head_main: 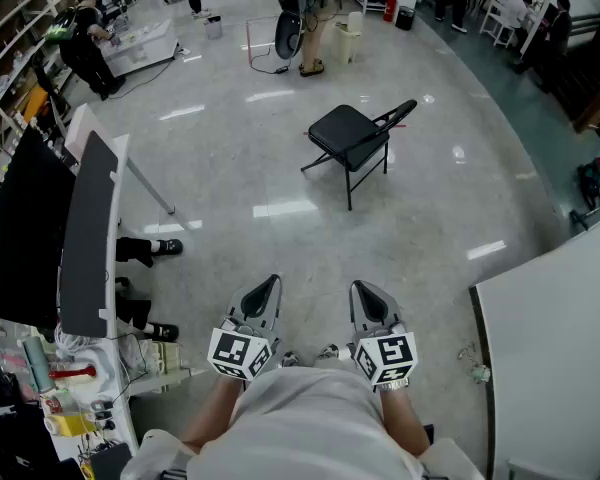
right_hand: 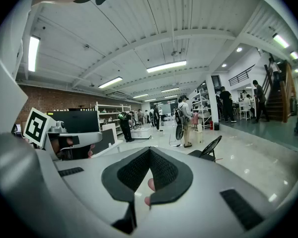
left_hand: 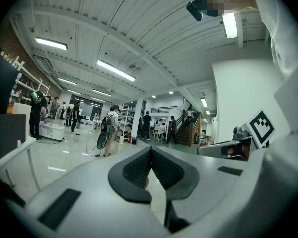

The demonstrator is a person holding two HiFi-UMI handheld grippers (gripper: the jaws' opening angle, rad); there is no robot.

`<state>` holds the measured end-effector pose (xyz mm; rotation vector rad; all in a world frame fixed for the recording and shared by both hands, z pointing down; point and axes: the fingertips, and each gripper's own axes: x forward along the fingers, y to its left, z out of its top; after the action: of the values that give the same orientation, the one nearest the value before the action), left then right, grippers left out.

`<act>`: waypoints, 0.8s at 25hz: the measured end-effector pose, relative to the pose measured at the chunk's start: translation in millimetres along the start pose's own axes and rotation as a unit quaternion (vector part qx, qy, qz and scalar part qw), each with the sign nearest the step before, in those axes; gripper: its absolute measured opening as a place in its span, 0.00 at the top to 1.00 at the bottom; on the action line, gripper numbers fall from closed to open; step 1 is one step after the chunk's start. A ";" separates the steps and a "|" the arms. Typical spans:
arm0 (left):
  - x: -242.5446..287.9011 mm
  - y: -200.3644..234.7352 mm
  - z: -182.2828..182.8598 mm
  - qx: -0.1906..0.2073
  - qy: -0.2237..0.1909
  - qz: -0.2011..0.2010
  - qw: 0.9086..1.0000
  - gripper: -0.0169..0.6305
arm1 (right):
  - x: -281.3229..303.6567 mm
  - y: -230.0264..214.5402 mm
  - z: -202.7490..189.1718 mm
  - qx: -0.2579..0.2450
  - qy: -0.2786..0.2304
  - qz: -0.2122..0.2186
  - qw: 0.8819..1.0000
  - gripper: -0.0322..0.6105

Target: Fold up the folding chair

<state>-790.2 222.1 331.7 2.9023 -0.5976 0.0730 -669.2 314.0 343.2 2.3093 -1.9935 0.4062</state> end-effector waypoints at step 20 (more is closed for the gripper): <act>40.2 -70.5 -10.3 -0.021 0.003 0.013 1.000 0.96 | -28.2 -88.1 -17.4 0.040 0.005 0.008 0.999 0.94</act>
<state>-725.4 272.1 333.7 2.8536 -0.6280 0.0709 -589.2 359.1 364.0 2.3349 -2.0281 0.5076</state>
